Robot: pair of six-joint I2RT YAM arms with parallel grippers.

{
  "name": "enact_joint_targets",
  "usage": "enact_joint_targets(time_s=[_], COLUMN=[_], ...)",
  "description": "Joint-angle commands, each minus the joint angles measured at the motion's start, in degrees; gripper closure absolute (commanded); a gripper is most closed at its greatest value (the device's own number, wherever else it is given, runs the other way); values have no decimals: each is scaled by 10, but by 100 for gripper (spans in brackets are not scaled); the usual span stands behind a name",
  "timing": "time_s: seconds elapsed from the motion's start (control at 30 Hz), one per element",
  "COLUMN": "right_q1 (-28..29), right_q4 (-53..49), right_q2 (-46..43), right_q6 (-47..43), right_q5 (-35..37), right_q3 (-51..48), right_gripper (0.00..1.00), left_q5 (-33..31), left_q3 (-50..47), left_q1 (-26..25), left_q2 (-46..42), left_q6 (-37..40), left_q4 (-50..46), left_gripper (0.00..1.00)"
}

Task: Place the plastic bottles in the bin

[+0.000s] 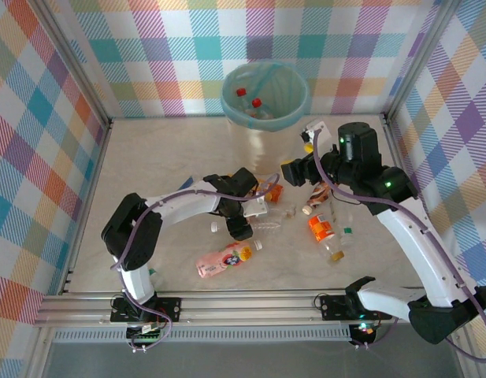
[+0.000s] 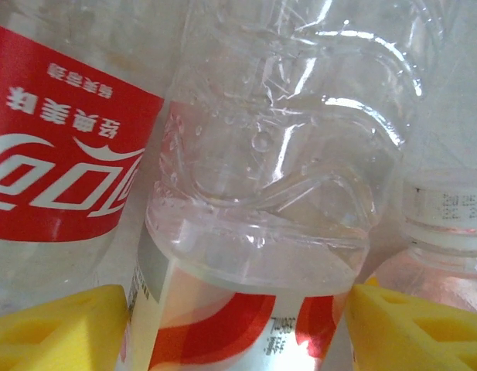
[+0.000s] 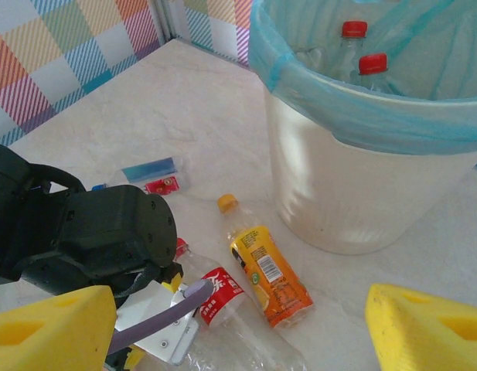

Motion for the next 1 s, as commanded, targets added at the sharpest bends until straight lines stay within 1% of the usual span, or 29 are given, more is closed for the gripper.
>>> enact_joint_targets(time_s=[0.0, 0.2, 0.4, 0.5, 0.7, 0.83, 0.97], right_q1=[-2, -2, -2, -2, -2, -2, -2], right_q4=[-8, -9, -9, -9, -12, -13, -13], right_q2=[-9, -6, -4, -3, -4, -5, -7], right_q6=[-9, -8, -7, -6, -8, -8, -3], right_q5=[5, 3, 2, 3, 4, 4, -1], right_q3=[-6, -5, -6, -5, 5, 9, 13], right_gripper=[16, 15, 15, 15, 15, 15, 15], left_q5=[-4, -8, -3, -5, -8, 3, 11], left_q3=[10, 6, 5, 8, 7, 7, 7], left_q1=[1, 1, 1, 1, 6, 10, 12], left_q2=[22, 32, 33, 30, 9, -18, -55], left_q6=[13, 14, 17, 20, 24, 24, 22], left_q4=[-7, -6, 0, 1, 4, 2, -3], left_gripper=[25, 20, 19, 23, 37, 41, 42])
